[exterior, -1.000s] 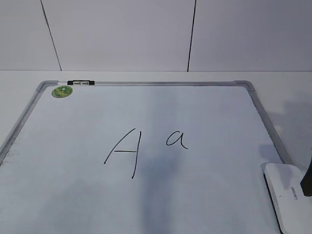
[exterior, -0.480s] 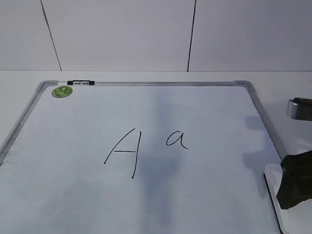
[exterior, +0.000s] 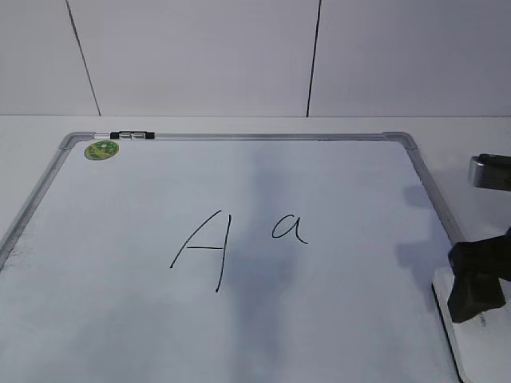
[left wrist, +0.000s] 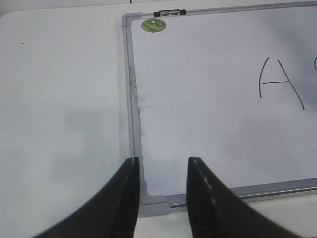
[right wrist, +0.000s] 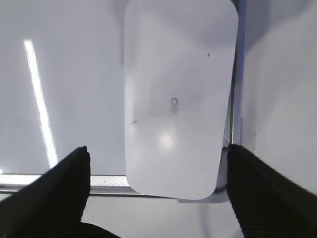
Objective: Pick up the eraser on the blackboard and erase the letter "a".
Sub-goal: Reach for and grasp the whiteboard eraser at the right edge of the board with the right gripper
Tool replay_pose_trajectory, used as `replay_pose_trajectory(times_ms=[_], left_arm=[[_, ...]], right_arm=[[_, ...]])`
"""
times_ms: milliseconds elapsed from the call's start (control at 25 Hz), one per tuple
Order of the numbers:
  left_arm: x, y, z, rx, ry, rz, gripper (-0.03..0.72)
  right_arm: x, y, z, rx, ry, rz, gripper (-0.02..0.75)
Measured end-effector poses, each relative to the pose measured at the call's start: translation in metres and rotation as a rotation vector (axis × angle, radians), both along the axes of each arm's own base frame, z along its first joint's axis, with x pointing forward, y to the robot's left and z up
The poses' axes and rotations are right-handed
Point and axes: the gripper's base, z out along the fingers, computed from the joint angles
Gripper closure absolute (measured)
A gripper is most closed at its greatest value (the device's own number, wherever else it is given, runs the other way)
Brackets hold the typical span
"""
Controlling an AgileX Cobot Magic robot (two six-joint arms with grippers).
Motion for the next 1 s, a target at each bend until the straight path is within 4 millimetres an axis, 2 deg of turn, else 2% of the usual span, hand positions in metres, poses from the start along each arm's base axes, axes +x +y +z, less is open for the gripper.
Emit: replay_pose_trajectory(times_ms=[320, 1000], left_arm=[[0.0, -0.001, 0.0, -0.009, 0.0, -0.006, 0.443], [0.0, -0.001, 0.0, -0.011, 0.0, -0.008, 0.443]], right_arm=[[0.011, 0.002, -0.021, -0.021, 0.063, -0.004, 0.085], [0.017, -0.002, -0.026, -0.068, 0.032, -0.021, 0.101]])
